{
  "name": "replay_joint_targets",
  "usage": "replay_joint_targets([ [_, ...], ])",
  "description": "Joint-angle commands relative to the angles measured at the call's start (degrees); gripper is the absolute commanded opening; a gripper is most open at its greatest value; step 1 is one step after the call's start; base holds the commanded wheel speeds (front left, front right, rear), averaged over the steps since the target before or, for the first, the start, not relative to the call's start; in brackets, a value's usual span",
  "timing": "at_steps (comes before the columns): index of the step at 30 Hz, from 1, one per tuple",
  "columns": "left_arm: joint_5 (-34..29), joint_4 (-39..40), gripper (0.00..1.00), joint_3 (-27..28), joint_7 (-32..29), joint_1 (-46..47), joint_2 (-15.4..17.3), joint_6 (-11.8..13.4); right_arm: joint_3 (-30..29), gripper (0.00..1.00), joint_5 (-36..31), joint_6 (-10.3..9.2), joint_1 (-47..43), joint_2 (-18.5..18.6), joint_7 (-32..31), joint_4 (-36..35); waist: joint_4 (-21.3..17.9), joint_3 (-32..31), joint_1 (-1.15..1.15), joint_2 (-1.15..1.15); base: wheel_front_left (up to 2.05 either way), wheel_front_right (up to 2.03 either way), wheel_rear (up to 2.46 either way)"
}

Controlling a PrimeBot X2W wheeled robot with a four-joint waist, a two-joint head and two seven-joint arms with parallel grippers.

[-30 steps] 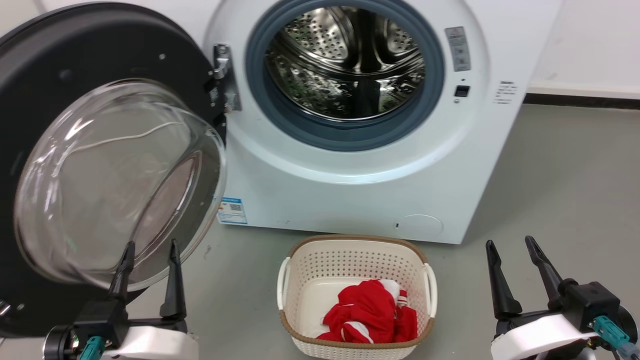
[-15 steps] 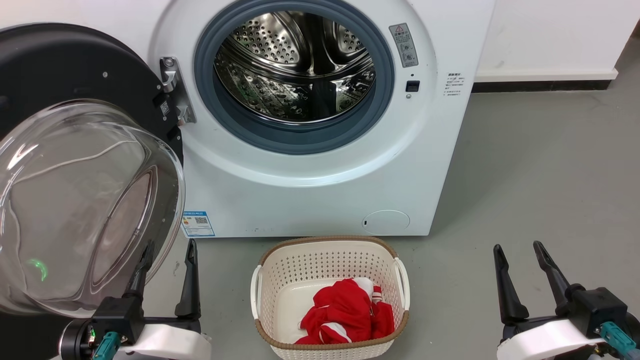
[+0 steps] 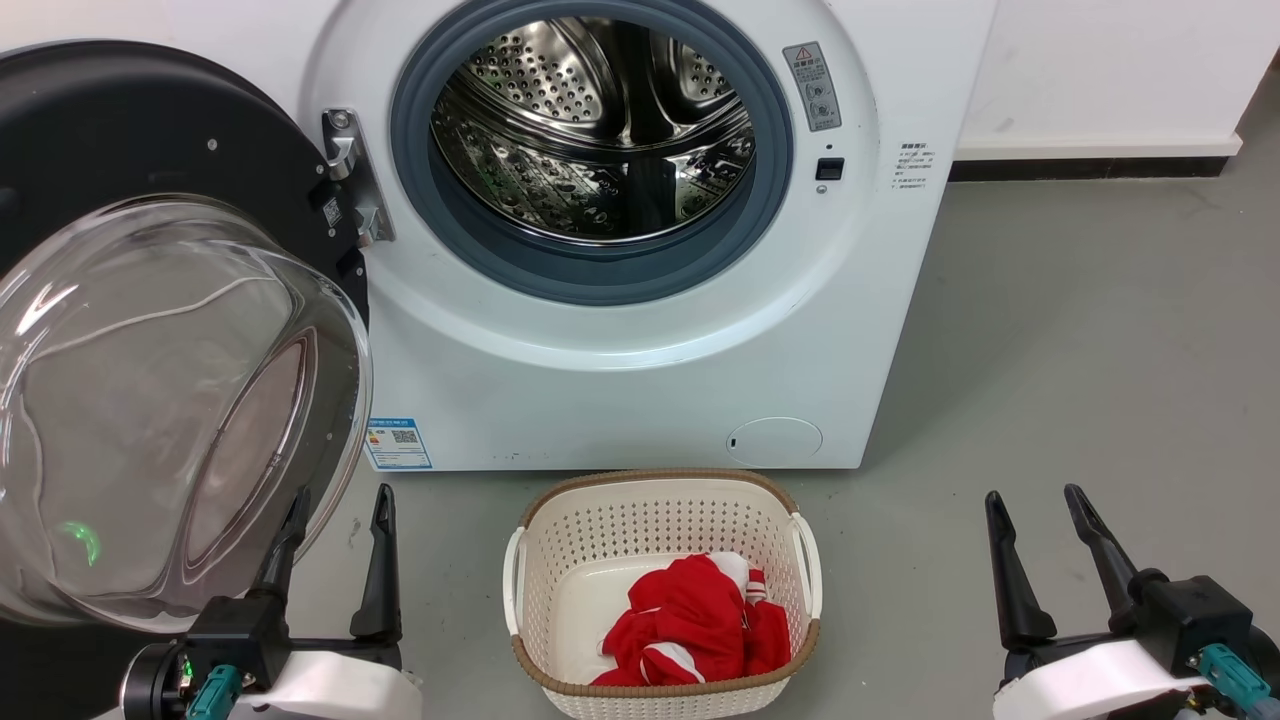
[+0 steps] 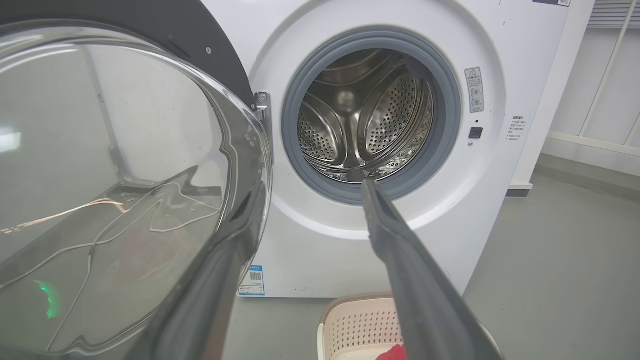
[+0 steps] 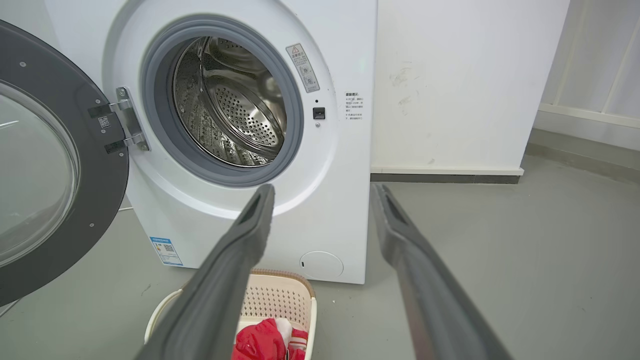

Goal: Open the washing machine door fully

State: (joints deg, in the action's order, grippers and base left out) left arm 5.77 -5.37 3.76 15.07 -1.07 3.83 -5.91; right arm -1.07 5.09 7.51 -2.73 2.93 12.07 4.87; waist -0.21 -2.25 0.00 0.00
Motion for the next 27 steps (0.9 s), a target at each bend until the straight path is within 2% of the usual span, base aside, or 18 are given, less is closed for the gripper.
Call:
replay_joint_targets([
  [1,-0.28,-0.14,1.0,0.04,0.15,0.41,-0.02,-0.17,0.02,1.0,0.47,-0.04,0.17,-0.11,0.22,0.11,-0.02,-0.01,0.0,0.0,0.0,0.0,0.0],
  [9,-0.4,-0.15,1.0,0.24,0.15,0.34,-0.14,-0.48,0.15,1.0,0.63,-0.04,0.38,-0.11,0.51,0.49,-0.25,0.1,0.0,0.0,0.0,0.0,0.0],
  [10,-0.29,-0.29,0.0,0.22,-0.02,0.01,-0.11,-0.44,0.09,0.0,0.36,0.0,-0.01,0.0,0.24,0.69,-0.25,0.1,0.0,0.0,0.0,0.0,0.0],
  [14,1.23,-2.37,0.0,0.66,-0.95,-0.27,-0.43,-0.46,0.14,0.0,2.05,0.0,-0.6,-0.01,-0.24,2.12,-0.24,0.13,0.0,0.0,0.0,0.0,0.0],
  [15,4.84,-2.96,0.0,1.1,-2.19,0.37,-0.44,-0.51,-0.03,0.0,5.87,0.0,-0.19,0.04,-0.98,2.38,-0.23,0.18,0.0,0.0,0.0,0.0,0.0],
  [27,18.38,-3.42,0.0,0.97,-5.03,1.22,-0.51,-0.69,-0.67,0.0,19.45,0.0,1.49,0.3,-3.66,3.48,-0.19,0.41,0.0,0.0,0.0,0.0,0.0],
])
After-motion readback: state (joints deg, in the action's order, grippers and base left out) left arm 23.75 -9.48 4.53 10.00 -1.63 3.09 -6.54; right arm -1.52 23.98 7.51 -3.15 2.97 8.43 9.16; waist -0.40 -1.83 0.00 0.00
